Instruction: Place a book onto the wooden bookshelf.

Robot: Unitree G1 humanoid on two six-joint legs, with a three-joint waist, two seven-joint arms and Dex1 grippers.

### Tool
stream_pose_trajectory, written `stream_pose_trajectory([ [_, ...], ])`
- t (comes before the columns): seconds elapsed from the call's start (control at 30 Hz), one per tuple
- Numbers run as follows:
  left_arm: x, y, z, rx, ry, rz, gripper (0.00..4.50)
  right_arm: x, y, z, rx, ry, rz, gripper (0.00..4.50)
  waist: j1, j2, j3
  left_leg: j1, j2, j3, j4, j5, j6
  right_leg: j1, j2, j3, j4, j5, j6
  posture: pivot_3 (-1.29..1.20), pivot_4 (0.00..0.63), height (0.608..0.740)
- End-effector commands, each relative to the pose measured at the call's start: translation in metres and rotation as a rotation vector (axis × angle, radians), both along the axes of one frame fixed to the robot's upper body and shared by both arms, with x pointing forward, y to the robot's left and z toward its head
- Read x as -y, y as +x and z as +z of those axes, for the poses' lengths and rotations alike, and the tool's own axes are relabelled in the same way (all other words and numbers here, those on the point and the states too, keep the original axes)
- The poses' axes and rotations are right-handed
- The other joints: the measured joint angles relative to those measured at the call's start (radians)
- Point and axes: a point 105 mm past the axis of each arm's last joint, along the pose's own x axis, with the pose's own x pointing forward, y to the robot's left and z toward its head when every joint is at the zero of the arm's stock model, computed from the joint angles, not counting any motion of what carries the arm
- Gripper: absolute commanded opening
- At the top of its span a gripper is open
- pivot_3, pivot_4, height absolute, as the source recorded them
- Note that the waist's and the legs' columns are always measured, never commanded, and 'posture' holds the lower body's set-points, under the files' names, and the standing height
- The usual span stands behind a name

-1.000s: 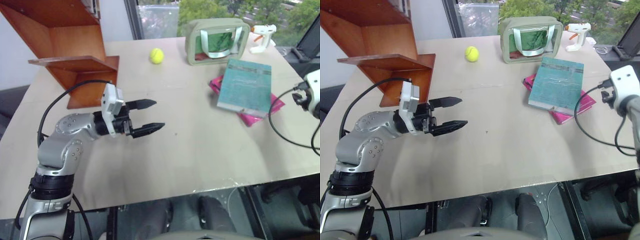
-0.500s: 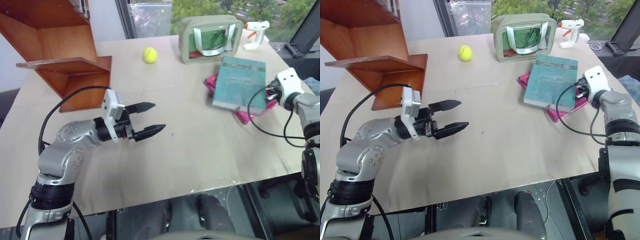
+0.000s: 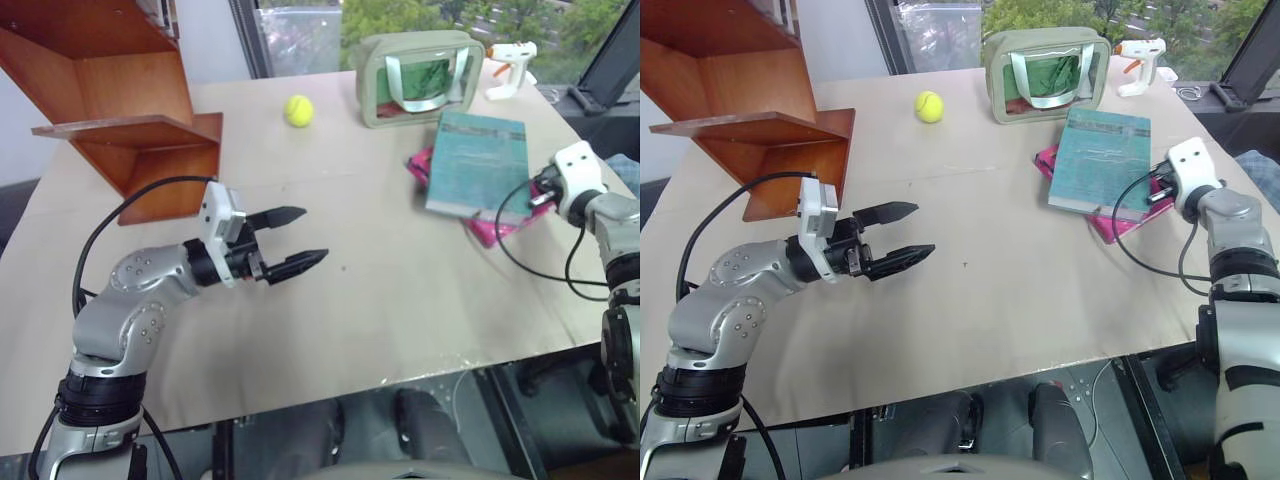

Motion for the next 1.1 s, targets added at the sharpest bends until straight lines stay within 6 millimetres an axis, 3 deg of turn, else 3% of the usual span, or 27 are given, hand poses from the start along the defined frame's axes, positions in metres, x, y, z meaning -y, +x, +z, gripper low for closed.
stream_pose_trajectory([
  [0.03, 0.005, -0.003, 0.009, 0.044, -0.005, -0.025, 4.50, 0.011, 0.001, 0.015, 0.015, -0.005, -0.064, 0.08, -0.002, 0.000, 0.000, 0.000, 0.000, 0.000, 0.000, 0.000, 0.000, 0.000, 0.000, 0.000, 0.000, 0.000, 0.000, 0.00, 0.150, 0.740],
  [0.13, 0.005, -0.003, 0.010, 0.051, -0.005, -0.023, 4.50, 0.010, 0.001, 0.002, -0.046, -0.026, -0.088, 0.08, -0.003, 0.000, 0.000, 0.000, 0.000, 0.001, 0.000, 0.000, 0.000, 0.000, 0.000, 0.001, 0.000, 0.000, 0.000, 0.00, 0.150, 0.740],
  [0.33, -0.001, -0.007, 0.011, 0.060, 0.002, 0.013, 4.50, -0.013, 0.004, -0.017, -0.118, 0.030, 0.027, 0.08, -0.006, 0.000, 0.000, 0.001, 0.001, 0.002, 0.000, 0.000, 0.000, 0.000, 0.000, 0.002, 0.000, 0.000, 0.000, 0.00, 0.150, 0.740],
  [0.57, -0.008, -0.014, 0.008, 0.056, 0.006, 0.060, 4.50, -0.032, 0.002, -0.024, -0.146, 0.077, 0.179, 0.08, -0.007, 0.000, 0.000, 0.002, 0.002, 0.002, 0.000, 0.000, 0.000, 0.000, 0.001, 0.003, 0.001, 0.000, -0.001, 0.00, 0.150, 0.740],
  [0.67, -0.007, -0.014, 0.007, 0.056, 0.004, 0.065, 4.50, -0.024, -0.001, -0.026, -0.149, 0.027, 0.159, 0.08, -0.003, 0.000, 0.000, 0.002, 0.001, 0.003, 0.000, 0.000, 0.000, 0.000, 0.000, 0.003, 0.001, 0.000, -0.001, 0.00, 0.150, 0.740],
  [0.8, -0.008, -0.013, 0.006, 0.056, 0.003, 0.071, 4.50, -0.010, 0.000, -0.006, -0.076, 0.022, 0.101, 0.08, -0.001, 0.000, 0.000, 0.002, 0.001, 0.003, 0.000, 0.000, 0.000, 0.000, 0.000, 0.003, 0.001, 0.000, -0.001, 0.00, 0.150, 0.740],
  [0.97, -0.006, -0.012, 0.003, 0.049, 0.002, 0.066, 4.50, -0.010, -0.001, 0.018, 0.008, 0.020, 0.115, 0.08, -0.002, 0.000, 0.000, 0.002, 0.001, 0.002, 0.000, 0.000, 0.000, 0.000, 0.000, 0.003, 0.001, 0.000, -0.001, 0.00, 0.150, 0.740],
  [1.1, -0.004, -0.011, 0.001, 0.043, 0.002, 0.056, 4.50, -0.028, -0.008, 0.049, 0.135, -0.009, 0.157, 0.08, -0.001, 0.001, 0.000, 0.002, 0.001, 0.002, 0.000, 0.000, 0.000, 0.000, 0.000, 0.003, 0.002, 0.000, -0.001, 0.00, 0.150, 0.740],
])
